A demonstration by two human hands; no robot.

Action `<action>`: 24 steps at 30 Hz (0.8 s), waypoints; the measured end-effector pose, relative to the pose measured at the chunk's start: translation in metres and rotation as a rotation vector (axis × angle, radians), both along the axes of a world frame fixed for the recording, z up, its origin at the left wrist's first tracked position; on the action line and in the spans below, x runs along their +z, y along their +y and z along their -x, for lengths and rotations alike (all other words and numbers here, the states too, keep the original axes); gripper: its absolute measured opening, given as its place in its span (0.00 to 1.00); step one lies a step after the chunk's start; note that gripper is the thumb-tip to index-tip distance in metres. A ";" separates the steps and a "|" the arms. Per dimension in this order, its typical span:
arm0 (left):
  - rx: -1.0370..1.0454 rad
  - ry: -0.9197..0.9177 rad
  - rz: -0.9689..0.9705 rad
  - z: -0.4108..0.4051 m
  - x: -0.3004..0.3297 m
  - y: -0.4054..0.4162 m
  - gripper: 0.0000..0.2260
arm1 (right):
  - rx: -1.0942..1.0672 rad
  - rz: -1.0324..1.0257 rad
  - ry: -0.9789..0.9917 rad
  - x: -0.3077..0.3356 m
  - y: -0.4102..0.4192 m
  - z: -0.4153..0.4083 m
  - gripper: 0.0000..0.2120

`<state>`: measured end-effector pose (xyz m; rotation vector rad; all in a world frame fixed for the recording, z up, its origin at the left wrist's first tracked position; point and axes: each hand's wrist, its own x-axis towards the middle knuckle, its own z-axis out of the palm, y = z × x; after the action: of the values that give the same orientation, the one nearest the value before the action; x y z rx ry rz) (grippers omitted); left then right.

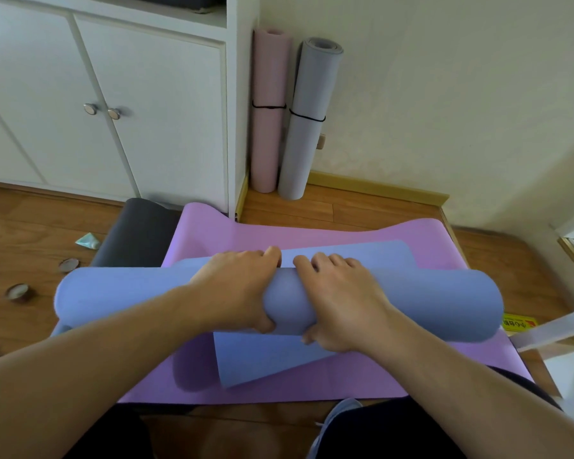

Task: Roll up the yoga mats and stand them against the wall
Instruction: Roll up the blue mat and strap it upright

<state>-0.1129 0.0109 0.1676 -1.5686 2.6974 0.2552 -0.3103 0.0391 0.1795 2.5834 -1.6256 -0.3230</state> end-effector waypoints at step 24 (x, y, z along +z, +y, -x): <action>-0.057 -0.070 0.127 0.005 -0.017 0.004 0.41 | -0.074 -0.086 -0.100 0.009 -0.007 0.006 0.31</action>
<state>-0.1177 0.0148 0.1502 -1.4969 2.7487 0.0277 -0.3165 0.0321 0.1887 2.6472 -1.7819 -0.2783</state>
